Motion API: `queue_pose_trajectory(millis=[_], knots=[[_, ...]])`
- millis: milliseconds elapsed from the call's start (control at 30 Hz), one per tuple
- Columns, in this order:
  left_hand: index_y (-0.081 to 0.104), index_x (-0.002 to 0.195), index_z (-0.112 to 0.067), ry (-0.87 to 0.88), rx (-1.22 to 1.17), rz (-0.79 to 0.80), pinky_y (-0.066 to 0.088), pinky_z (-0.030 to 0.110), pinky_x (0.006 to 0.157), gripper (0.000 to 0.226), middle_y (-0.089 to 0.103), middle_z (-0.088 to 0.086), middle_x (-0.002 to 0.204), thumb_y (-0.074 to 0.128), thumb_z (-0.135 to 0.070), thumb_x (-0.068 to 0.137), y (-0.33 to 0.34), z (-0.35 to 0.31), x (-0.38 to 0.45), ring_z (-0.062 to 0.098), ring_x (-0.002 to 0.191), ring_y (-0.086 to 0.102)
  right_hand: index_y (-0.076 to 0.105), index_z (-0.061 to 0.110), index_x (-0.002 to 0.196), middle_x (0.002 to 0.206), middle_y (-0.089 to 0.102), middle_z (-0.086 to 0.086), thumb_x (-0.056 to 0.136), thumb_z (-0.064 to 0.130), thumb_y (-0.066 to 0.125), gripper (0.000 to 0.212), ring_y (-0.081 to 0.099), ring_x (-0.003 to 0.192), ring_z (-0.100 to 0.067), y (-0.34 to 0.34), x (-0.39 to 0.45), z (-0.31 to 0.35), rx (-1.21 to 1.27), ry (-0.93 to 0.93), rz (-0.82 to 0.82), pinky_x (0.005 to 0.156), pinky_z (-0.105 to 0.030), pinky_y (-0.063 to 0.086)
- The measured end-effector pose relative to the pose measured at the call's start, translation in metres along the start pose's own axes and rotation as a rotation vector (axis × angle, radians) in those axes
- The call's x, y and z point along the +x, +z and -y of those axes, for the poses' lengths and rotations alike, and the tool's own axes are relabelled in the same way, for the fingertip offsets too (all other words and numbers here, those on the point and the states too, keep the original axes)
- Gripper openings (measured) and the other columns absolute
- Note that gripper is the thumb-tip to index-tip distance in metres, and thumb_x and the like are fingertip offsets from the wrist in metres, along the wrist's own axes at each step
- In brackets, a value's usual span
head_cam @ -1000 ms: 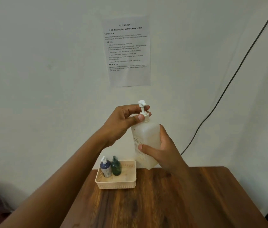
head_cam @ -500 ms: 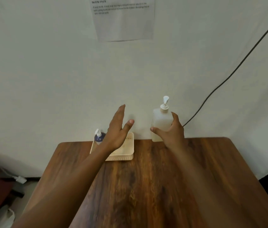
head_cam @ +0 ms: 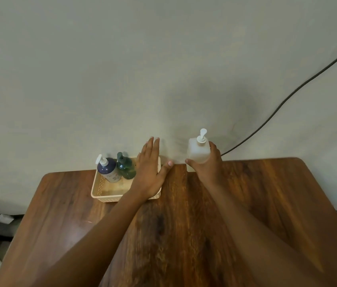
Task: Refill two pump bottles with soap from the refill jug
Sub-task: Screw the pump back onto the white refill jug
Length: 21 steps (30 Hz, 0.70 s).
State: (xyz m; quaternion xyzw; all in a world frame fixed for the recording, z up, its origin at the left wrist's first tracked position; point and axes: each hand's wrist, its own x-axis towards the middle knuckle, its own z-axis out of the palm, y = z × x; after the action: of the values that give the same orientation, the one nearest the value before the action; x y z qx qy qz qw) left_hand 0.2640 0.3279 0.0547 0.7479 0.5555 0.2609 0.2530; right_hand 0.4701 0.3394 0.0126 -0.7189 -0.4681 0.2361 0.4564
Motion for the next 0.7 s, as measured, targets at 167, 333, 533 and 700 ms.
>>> queue_pose_trajectory(millis=[167, 333, 533, 700], knots=[[0.008, 0.166, -0.027, -0.021, -0.034, -0.004, 0.007, 0.046, 0.129, 0.088, 0.001, -0.006, 0.175, 0.03, -0.074, 0.094, 0.021, 0.023, 0.0, 0.014, 0.16, -0.002, 0.052, 0.022, 0.139, 0.134, 0.061, 0.002, 0.064, 0.033, 0.097, 0.088, 0.057, 0.122, -0.02, 0.026, 0.009, -0.031, -0.027, -0.005, -0.004, 0.097, -0.035, 0.053], [0.009, 0.165, -0.03, -0.042, -0.059, 0.012, 0.006, 0.045, 0.128, 0.085, 0.0, -0.01, 0.174, 0.032, -0.072, 0.095, 0.037, 0.043, -0.005, 0.009, 0.159, -0.003, 0.055, 0.016, 0.137, 0.133, 0.062, -0.001, 0.067, 0.027, 0.095, 0.082, 0.057, 0.123, -0.02, 0.05, 0.014, -0.052, -0.029, 0.004, -0.025, 0.101, -0.044, 0.053], [0.01, 0.165, -0.032, -0.057, -0.051, 0.014, 0.008, 0.045, 0.129, 0.084, 0.0, -0.012, 0.174, 0.031, -0.073, 0.095, 0.044, 0.057, -0.011, 0.008, 0.159, -0.003, 0.048, 0.015, 0.14, 0.137, 0.059, -0.006, 0.07, 0.035, 0.093, 0.086, 0.058, 0.123, -0.025, 0.065, 0.009, -0.058, -0.09, 0.093, -0.06, 0.096, -0.039, 0.055], [0.007, 0.165, -0.032, -0.042, -0.035, 0.015, 0.008, 0.043, 0.127, 0.084, -0.001, -0.012, 0.174, 0.032, -0.073, 0.096, 0.044, 0.057, -0.017, 0.008, 0.159, -0.003, 0.045, 0.016, 0.14, 0.137, 0.057, -0.006, 0.067, 0.037, 0.094, 0.091, 0.057, 0.124, -0.027, 0.063, 0.012, -0.058, -0.119, 0.122, -0.016, 0.095, -0.036, 0.054]])
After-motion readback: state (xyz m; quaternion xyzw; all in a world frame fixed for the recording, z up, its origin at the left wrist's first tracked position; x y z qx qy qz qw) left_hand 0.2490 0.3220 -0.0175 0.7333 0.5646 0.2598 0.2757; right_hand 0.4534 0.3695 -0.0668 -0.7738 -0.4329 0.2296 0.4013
